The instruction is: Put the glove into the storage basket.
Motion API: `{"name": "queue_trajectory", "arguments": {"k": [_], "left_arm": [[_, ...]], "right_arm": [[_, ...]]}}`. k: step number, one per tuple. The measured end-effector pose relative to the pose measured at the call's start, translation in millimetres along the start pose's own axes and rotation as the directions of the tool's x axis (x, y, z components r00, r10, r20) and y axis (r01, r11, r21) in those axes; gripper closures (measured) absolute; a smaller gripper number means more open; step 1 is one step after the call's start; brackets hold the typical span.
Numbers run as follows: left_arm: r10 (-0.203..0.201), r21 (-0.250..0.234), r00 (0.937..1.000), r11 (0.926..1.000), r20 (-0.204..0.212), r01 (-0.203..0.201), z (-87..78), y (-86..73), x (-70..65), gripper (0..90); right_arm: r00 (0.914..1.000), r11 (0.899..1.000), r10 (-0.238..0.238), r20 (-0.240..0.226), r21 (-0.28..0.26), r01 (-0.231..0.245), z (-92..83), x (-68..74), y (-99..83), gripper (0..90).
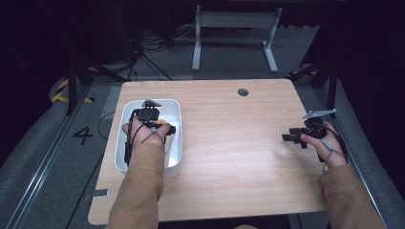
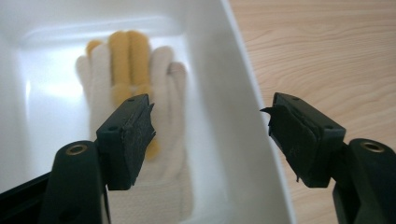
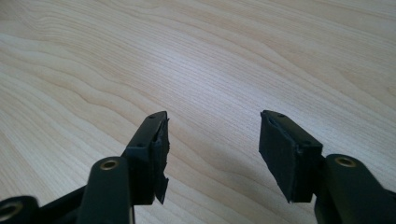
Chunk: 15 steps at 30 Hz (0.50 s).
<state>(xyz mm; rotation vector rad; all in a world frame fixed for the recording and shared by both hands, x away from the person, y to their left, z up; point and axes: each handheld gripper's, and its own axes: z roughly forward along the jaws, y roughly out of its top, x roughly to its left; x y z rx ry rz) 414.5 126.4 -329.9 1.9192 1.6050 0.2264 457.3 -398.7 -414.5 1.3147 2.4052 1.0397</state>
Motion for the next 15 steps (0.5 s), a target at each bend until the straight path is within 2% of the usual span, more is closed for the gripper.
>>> {"name": "queue_trajectory", "arguments": {"k": [4, 7, 10, 13, 15], "left_arm": [[0.07, -0.038, 0.996, 0.997, 0.054, -0.068, -6.4, -3.1, -19.7, 30.5], [0.135, -0.061, 0.986, 0.9897, 0.097, -0.13, -8.8, -6.5, -36.6, 30.4], [0.211, -0.082, 0.9663, 0.9762, 0.147, -0.201, -9.5, -11.7, -53.2, 30.1], [0.278, -0.095, 0.9407, 0.9598, 0.194, -0.264, -7.3, -18.7, -68.1, 29.8], [0.341, -0.094, 0.9127, 0.9401, 0.225, -0.328, -2.7, -23.3, -75.6, 29.6]], "right_arm": [[0.9994, 1.0, -0.008, -0.033, -0.023, 0.008, -2.3, 0.8, -3.5, 48.0], [0.998, 0.999, -0.016, -0.062, -0.05, 0.013, -4.3, 2.1, -5.3, 49.0], [0.9953, 0.997, -0.036, -0.09, -0.077, 0.029, -5.4, 3.8, -6.9, 48.1], [0.9939, 0.995, -0.056, -0.096, -0.093, 0.047, -5.5, 4.5, -8.0, 46.7], [0.9929, 0.993, -0.068, -0.097, -0.101, 0.058, -5.5, 4.9, -8.2, 46.5]]}}
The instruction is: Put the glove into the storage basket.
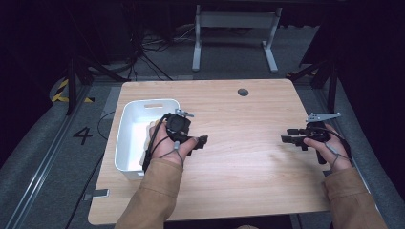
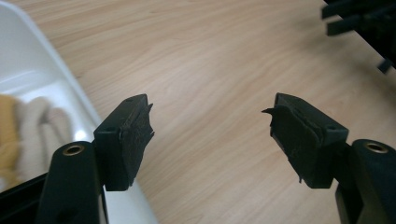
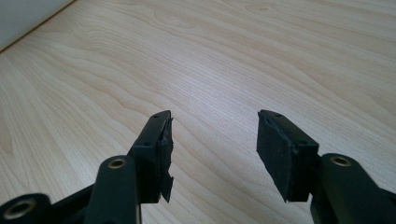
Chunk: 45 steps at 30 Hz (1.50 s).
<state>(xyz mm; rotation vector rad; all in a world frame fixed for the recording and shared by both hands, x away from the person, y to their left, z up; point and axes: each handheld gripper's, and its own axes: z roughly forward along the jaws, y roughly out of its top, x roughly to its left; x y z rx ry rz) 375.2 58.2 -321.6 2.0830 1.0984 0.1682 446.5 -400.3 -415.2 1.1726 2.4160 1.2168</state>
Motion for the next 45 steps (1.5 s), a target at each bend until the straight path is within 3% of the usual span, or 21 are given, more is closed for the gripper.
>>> {"name": "queue_trajectory", "arguments": {"k": [5, 8, 12, 16, 20, 24, 31, 37, 39, 45], "left_arm": [[0.116, 0.02, 0.9928, 0.9929, 0.029, -0.117, 14.3, -8.4, -13.8, 28.9], [0.135, -0.01, 0.9884, 0.9909, 0.07, -0.134, 19.2, -12.4, -19.3, 28.7], [0.16, -0.04, 0.9826, 0.9869, 0.095, -0.157, 28.0, -18.6, -25.4, 27.9], [0.198, -0.041, 0.9747, 0.98, 0.104, -0.195, 40.2, -25.6, -30.3, 27.7], [0.21, -0.058, 0.968, 0.9772, 0.137, -0.204, 55.8, -33.4, -30.7, 27.4], [0.246, -0.039, 0.9604, 0.9694, 0.132, -0.242, 76.2, -44.0, -30.5, 27.4], [0.21, -0.026, 0.9634, 0.9776, 0.167, -0.209, 104.8, -63.3, -32.4, 27.5], [0.225, 0.011, 0.9633, 0.9733, 0.146, -0.229, 126.5, -75.6, -34.0, 27.0], [0.217, 0.013, 0.9647, 0.975, 0.149, -0.222, 131.3, -78.7, -35.7, 26.4], [0.24, 0.016, 0.9585, 0.9693, 0.153, -0.245, 138.2, -84.5, -39.1, 23.8]], "right_arm": [[0.9997, 1.0, -0.022, -0.014, 0.015, 0.022, 0.3, 2.5, 1.7, 46.9], [0.9978, 0.998, -0.06, -0.026, 0.023, 0.061, 1.9, 3.8, 2.1, 47.1], [0.9972, 0.996, -0.072, -0.019, 0.042, 0.073, 2.7, 3.7, 1.7, 47.6], [0.9973, 0.996, -0.071, -0.02, 0.044, 0.071, 2.5, 3.3, 1.6, 47.4], [0.9967, 0.996, -0.076, -0.028, 0.042, 0.077, 3.2, 3.0, 1.5, 47.3], [0.9969, 0.996, -0.074, -0.025, 0.05, 0.075, 4.3, 3.7, 1.3, 47.3], [0.9965, 0.995, -0.081, -0.019, 0.06, 0.082, 7.0, 3.5, -0.1, 46.1], [0.995, 0.993, -0.097, -0.027, 0.06, 0.098, 7.8, 5.9, 0.2, 46.0], [0.9941, 0.993, -0.104, -0.031, 0.054, 0.106, 8.1, 7.1, 1.0, 46.0], [0.9933, 0.992, -0.11, -0.035, 0.064, 0.113, 12.0, 8.7, 1.1, 45.8]]}}
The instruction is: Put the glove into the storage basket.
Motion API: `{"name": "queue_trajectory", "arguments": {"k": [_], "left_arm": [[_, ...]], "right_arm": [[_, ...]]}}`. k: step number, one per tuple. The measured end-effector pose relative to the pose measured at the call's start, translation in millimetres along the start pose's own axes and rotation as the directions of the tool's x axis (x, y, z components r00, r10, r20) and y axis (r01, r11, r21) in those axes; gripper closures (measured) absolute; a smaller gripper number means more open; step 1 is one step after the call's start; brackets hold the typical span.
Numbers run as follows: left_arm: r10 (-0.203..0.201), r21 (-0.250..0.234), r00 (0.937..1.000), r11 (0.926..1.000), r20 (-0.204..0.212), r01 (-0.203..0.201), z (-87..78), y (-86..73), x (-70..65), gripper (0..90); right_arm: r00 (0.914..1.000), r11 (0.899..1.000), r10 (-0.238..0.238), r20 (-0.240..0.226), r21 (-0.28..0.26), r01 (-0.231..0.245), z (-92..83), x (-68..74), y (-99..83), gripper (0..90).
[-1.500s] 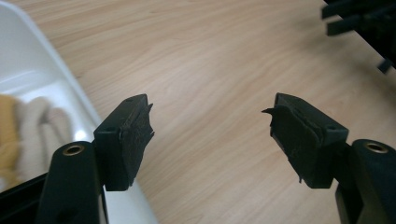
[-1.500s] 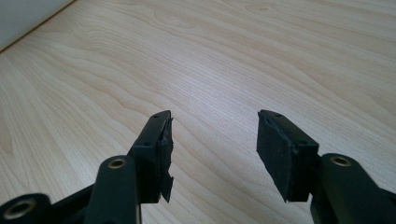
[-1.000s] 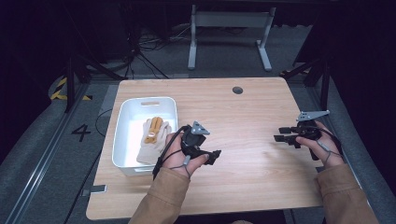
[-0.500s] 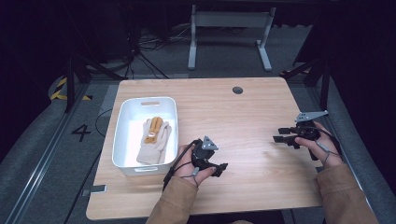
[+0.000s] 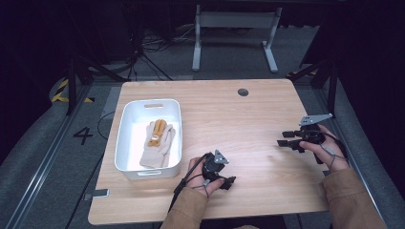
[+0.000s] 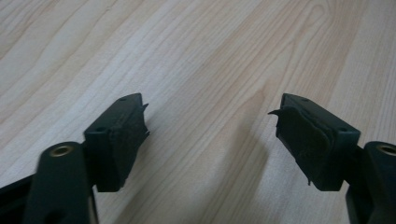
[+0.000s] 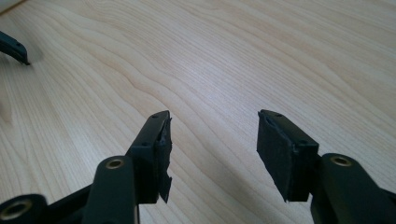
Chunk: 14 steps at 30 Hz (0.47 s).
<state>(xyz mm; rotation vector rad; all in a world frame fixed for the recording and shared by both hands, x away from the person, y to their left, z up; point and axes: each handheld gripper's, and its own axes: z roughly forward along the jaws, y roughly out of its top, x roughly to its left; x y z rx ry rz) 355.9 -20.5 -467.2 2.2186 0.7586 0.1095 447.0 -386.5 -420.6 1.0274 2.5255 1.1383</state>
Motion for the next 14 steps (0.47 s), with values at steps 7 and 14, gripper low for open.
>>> {"name": "queue_trajectory", "arguments": {"k": [7, 14], "left_arm": [[0.033, 0.0, 0.9991, 0.9995, -0.027, -0.033, 1.2, -0.2, -2.6, 22.2], [-0.017, -0.022, 0.9998, 0.9996, 0.004, 0.017, -7.1, 2.7, -4.3, 21.3]], "right_arm": [[0.9999, 1.0, 0.003, 0.011, 0.014, -0.003, 2.0, -1.5, -2.3, 45.9], [0.9999, 1.0, 0.002, 0.01, 0.016, -0.002, 2.8, 0.3, -1.6, 45.6]]}}
